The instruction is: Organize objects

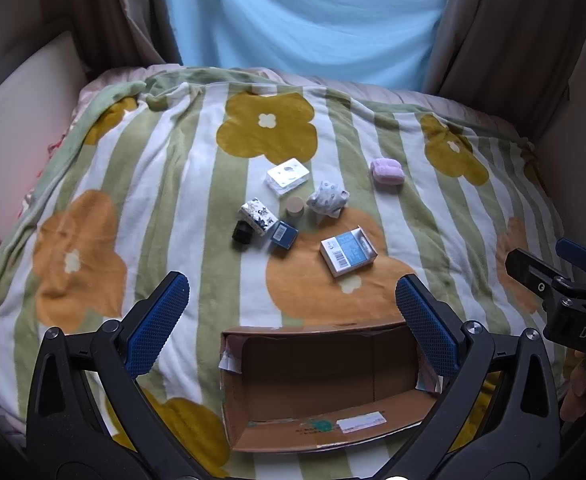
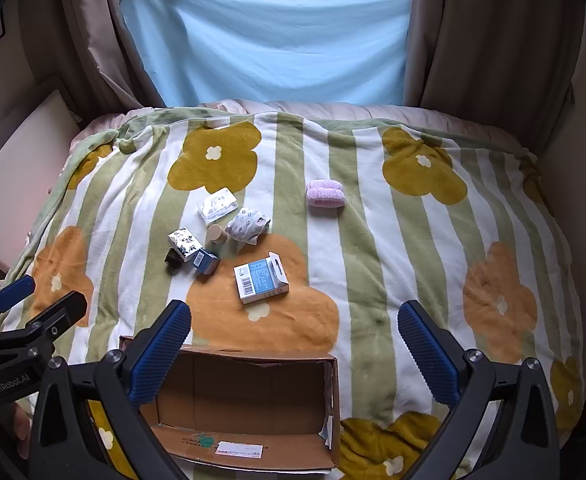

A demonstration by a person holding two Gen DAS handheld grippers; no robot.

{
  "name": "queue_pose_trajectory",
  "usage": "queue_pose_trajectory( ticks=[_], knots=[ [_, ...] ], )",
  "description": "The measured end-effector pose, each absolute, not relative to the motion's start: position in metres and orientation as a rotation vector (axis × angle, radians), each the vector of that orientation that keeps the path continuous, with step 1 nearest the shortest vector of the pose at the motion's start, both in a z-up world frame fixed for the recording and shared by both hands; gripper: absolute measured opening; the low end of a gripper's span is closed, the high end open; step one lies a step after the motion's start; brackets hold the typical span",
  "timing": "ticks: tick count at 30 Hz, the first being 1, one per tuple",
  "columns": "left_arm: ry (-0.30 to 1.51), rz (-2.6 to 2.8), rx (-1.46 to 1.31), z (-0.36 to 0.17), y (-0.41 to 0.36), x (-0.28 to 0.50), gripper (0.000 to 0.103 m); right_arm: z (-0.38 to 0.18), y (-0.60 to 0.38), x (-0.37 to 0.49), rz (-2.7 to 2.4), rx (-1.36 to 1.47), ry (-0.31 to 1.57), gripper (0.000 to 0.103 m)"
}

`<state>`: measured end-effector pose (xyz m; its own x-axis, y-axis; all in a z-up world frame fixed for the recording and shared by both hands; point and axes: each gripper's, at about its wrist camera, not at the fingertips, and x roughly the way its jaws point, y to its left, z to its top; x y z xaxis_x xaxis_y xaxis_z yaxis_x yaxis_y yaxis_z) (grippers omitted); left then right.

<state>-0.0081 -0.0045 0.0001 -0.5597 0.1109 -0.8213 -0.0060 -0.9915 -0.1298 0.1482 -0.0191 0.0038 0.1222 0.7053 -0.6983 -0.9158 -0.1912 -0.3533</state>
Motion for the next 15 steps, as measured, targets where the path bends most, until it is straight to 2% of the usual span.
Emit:
queue_pose_trajectory(
  ticks=[15],
  knots=[
    [-0.176, 2.719, -1.413, 0.0051, -0.0049, -0.0022, 0.102, 0.0035, -0.0206, 0.1483, 1.482, -0.948, 0.301, 0.102]
  ],
)
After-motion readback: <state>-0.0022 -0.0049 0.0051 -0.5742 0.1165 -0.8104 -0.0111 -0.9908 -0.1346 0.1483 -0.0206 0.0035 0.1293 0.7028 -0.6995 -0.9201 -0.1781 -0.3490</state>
